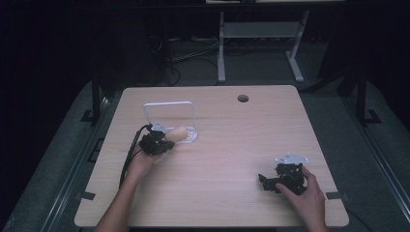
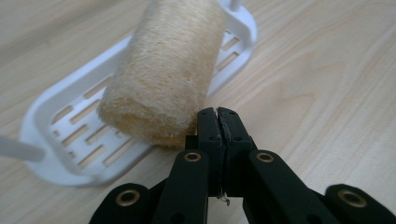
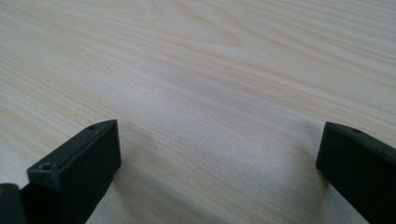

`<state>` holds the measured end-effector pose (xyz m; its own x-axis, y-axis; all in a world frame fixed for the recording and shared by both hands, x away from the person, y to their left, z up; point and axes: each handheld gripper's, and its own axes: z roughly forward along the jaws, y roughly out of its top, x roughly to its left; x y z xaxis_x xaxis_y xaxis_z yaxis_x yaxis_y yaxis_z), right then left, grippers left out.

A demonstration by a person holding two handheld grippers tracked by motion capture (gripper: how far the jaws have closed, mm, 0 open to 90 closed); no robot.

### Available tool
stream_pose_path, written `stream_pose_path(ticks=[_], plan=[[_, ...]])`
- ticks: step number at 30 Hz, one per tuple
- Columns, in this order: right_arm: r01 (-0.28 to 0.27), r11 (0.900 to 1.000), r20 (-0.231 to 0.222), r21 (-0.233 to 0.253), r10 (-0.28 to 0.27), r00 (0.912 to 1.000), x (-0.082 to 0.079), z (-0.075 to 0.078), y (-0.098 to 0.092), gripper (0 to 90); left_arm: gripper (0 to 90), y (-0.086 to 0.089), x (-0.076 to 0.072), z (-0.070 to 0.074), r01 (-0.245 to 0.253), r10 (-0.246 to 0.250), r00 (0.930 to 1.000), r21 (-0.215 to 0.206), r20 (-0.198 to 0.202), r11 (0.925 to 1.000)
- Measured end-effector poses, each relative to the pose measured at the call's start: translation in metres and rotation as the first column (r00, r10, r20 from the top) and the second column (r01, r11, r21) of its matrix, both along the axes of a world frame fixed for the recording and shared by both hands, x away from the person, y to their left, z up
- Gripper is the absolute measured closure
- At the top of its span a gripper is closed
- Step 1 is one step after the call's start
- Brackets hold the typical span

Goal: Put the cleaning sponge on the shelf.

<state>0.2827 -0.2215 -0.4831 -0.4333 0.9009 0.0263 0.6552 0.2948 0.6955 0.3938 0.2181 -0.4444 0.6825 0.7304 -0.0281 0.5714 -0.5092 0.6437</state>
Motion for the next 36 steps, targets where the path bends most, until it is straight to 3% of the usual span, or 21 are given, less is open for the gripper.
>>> stream_pose_path(ticks=[20,36], plan=[[0.000,1.000,0.000,0.000,0.000,1.0000,0.000,0.000,0.000,0.0,88.1,0.027,0.007,-0.003,-0.093,0.093,0.9952,0.018,0.030,0.9955],[0.000,1.000,0.000,0.000,0.000,1.0000,0.000,0.000,0.000,0.0,86.9,0.027,0.001,0.004,-0.086,0.086,0.9960,-0.007,0.024,0.9963]])
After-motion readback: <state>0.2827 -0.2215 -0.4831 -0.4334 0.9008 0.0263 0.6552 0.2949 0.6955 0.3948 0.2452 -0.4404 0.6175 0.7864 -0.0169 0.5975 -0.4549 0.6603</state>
